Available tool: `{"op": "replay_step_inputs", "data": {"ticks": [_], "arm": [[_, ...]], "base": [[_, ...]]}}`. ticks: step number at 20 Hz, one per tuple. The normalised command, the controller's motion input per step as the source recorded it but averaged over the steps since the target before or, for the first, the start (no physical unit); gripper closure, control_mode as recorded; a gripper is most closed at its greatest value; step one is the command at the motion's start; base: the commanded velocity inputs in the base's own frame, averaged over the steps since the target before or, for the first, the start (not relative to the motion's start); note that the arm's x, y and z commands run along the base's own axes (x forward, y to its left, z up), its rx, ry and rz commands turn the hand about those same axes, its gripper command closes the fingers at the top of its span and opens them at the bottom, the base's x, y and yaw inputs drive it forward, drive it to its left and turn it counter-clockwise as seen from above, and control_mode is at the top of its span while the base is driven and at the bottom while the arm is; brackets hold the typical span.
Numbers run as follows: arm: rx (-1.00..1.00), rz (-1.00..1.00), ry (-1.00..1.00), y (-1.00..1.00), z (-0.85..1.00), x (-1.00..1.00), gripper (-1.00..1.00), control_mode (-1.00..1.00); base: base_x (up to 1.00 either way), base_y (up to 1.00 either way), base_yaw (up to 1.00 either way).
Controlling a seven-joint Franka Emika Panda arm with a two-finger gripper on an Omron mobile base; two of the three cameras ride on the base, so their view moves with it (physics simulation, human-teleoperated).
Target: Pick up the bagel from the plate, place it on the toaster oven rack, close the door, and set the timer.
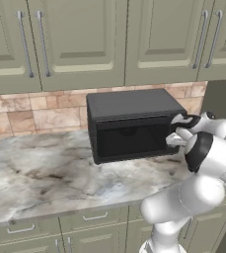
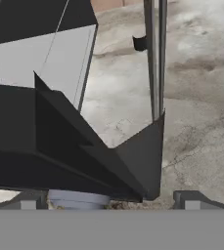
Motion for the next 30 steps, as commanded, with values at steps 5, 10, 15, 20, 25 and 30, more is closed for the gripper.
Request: {"op": "replay_step_inputs", "data": {"ticks": [5,10,15,20,25,30], "arm": [[0.08,0.03,0.00,-0.04,-0.08,0.17,-1.00,-1.00],[0.07,0.02,0.00,0.00,-0.08,0.22,-1.00,-1.00],[0.06,0.02,0.00,0.00,-0.11,0.19,-1.00,-1.00],[0.06,0.00,0.01,0.00,-0.16,0.29,-1.00,-1.00],[0.06,0.01,0.05,0.00,-0.24,0.36,-1.00,-1.00],[0.07,0.03,0.06,-0.05,-0.21,0.35,1.00,-1.00]], "base": [[0.00,0.00,0.00],[0.00,0.00,0.00],[0.00,0.00,0.00],[0.00,0.00,0.00],[0.00,0.00,0.00],[0.00,0.00,0.00]]}}
